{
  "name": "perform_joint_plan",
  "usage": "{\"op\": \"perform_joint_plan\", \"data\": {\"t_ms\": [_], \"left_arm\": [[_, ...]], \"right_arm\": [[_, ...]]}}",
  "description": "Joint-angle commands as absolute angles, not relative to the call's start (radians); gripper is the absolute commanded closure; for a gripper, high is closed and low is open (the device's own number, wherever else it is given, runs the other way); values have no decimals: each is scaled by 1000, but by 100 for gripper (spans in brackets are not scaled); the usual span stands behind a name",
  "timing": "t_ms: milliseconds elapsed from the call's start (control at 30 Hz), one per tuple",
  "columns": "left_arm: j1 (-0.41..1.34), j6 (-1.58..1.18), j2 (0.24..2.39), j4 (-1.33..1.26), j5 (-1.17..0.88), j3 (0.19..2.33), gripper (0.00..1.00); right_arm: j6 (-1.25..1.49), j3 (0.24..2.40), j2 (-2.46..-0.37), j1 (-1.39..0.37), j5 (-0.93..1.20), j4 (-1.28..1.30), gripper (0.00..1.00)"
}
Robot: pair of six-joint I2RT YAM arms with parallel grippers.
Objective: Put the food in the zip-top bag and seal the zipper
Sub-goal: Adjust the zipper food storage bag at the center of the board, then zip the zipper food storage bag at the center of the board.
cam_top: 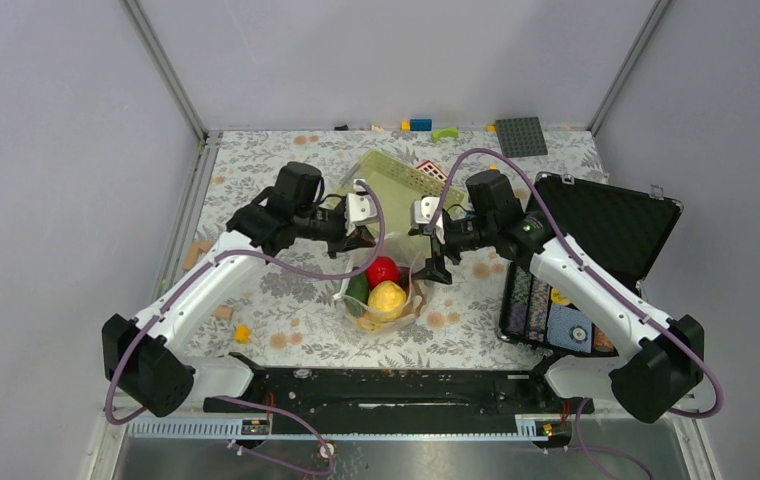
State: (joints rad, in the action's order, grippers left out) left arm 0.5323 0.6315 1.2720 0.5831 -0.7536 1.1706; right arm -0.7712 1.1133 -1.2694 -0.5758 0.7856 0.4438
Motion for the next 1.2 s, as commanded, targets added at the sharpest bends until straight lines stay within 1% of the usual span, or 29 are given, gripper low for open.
{"op": "perform_joint_plan", "data": {"t_ms": [0,67,200,267,300,367,400,433,467,500,567,600,633,833,900,933,1000,1100,1167], "left_arm": [[538,655,1286,561,-811,1223,100],[539,647,1291,563,-812,1227,100],[539,608,1295,557,-780,1231,100],[540,578,1289,536,-765,1224,99],[539,567,1282,521,-768,1216,97],[539,556,1273,498,-785,1204,90],[540,548,1267,490,-791,1203,83],[540,526,1260,476,-785,1198,72],[540,490,1250,448,-765,1192,59],[539,433,1236,414,-740,1182,43],[537,331,1195,350,-695,1149,4],[537,274,1167,319,-674,1129,2],[538,225,1130,284,-645,1102,1],[538,-108,854,104,-454,859,1],[538,-186,757,82,-482,754,1],[540,-234,711,32,-482,690,1],[539,-299,627,-37,-453,582,1],[540,-389,537,-44,-444,498,1],[541,-462,490,-96,-464,439,1]], "right_arm": [[-792,1150,-1274,-574,906,456,5],[-767,1149,-1275,-574,898,458,8],[-689,1136,-1269,-573,850,457,21],[-644,1109,-1254,-573,833,447,29],[-616,1091,-1245,-574,820,428,37],[-579,1059,-1225,-573,806,372,64],[-565,1051,-1219,-574,804,361,77],[-558,1048,-1213,-574,799,359,87],[-551,1046,-1208,-574,792,358,98],[-544,1044,-1201,-574,778,357,100],[-535,1034,-1192,-574,739,356,100],[-527,1029,-1186,-573,712,355,100],[-522,1021,-1180,-573,684,356,100],[-463,974,-1129,-567,585,335,100],[-435,955,-1114,-564,578,308,100],[-428,952,-1109,-562,572,305,100],[-410,950,-1104,-558,550,307,100],[-400,960,-1105,-556,546,340,100],[-400,957,-1104,-557,543,348,100]]}}
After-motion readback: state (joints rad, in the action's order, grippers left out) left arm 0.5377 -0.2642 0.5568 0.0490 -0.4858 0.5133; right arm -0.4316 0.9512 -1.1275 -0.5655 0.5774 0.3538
